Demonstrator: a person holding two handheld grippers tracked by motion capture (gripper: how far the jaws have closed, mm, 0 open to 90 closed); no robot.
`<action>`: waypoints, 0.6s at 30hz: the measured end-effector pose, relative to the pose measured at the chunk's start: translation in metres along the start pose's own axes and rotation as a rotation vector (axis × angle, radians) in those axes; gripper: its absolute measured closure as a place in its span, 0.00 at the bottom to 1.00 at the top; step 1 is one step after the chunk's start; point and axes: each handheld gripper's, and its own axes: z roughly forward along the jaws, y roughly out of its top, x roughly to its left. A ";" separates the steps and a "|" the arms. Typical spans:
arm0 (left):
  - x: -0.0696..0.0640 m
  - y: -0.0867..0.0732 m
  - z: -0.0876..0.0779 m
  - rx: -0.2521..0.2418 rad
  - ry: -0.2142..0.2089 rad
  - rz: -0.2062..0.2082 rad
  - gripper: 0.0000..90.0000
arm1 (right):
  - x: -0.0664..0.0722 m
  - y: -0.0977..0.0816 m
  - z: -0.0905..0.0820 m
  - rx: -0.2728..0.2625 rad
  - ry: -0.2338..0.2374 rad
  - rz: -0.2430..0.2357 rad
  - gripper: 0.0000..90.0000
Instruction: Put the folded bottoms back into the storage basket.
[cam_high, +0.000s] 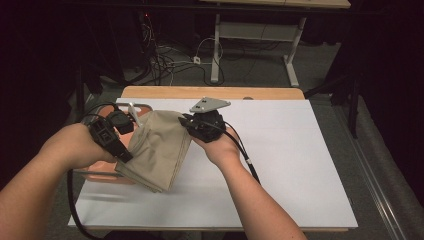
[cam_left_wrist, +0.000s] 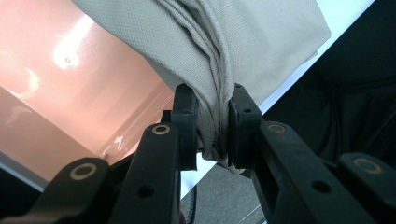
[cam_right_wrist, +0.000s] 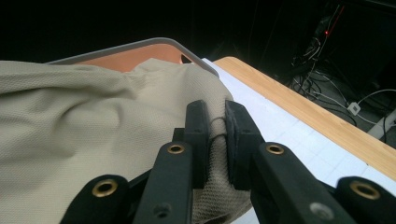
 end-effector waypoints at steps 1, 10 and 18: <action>0.001 -0.001 -0.001 0.001 0.003 0.000 0.83 | 0.001 0.001 0.001 0.000 0.002 -0.002 0.90; 0.011 -0.017 -0.003 0.013 0.023 -0.025 0.83 | 0.009 0.010 0.019 -0.002 0.033 -0.001 0.90; 0.028 -0.040 0.001 0.009 0.020 -0.068 0.83 | 0.022 0.014 0.040 -0.003 0.069 -0.005 0.90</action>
